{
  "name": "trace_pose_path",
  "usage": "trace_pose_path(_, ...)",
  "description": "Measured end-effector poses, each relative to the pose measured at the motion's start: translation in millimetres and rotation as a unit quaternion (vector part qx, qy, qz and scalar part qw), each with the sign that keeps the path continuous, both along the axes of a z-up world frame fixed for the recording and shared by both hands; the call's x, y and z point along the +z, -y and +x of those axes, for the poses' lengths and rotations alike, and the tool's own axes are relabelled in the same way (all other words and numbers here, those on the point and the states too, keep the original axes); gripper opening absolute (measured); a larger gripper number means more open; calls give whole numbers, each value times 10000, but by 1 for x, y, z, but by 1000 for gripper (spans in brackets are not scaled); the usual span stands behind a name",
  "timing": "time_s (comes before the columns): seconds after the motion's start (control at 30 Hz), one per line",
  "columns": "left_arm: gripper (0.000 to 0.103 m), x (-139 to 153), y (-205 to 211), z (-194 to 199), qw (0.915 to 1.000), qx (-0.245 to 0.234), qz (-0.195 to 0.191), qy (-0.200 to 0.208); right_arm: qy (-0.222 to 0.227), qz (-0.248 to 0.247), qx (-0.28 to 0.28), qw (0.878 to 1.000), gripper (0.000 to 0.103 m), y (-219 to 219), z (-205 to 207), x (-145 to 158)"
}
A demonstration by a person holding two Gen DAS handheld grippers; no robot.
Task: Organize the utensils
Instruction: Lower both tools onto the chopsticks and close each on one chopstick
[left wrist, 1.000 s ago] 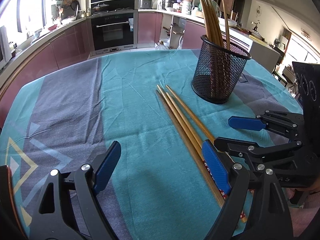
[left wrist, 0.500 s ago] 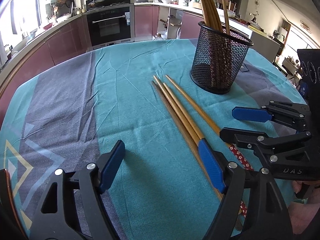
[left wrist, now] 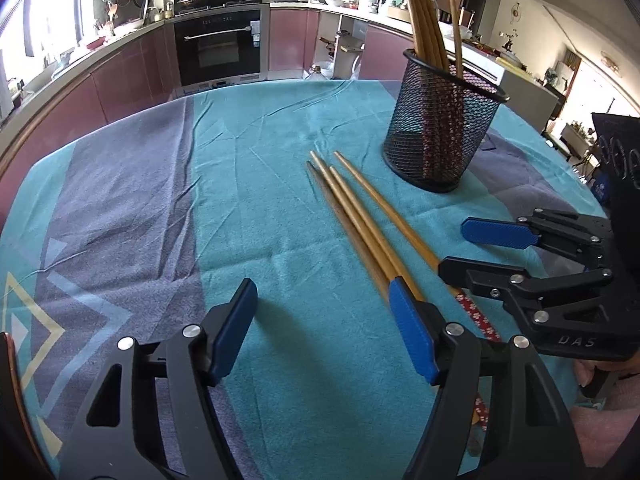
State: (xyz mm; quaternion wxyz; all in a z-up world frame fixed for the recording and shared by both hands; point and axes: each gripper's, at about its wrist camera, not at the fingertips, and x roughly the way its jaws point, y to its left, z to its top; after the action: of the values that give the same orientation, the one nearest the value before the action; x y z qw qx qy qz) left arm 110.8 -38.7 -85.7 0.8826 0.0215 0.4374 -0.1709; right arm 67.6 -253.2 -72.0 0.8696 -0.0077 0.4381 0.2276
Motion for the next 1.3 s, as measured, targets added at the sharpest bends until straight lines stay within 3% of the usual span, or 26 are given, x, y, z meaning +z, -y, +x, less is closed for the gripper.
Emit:
trace_pose_path(0.37, 72, -3, 11, 5, 9995, -112, 283, 4, 2, -4, 7, 10000, 45, 0, 1, 1)
trace_pose_path(0.77, 43, 0, 5, 8, 9996, -222, 163, -95, 48, -172, 128, 9998, 44, -11, 8, 2)
trace_pose_path(1.07, 42, -3, 5, 31, 9997, -39, 227, -120, 158, -522, 306, 9980, 28, -35, 28, 0)
trace_pose_path(1.23, 30, -3, 8, 39, 9995, 52, 309, -67, 142, -503, 273, 9983, 12, -38, 37, -1)
trace_pose_path(1.3, 21, -3, 6, 40, 9996, 116, 266, -66, 115, -432, 252, 9987, 9, -34, 39, -1)
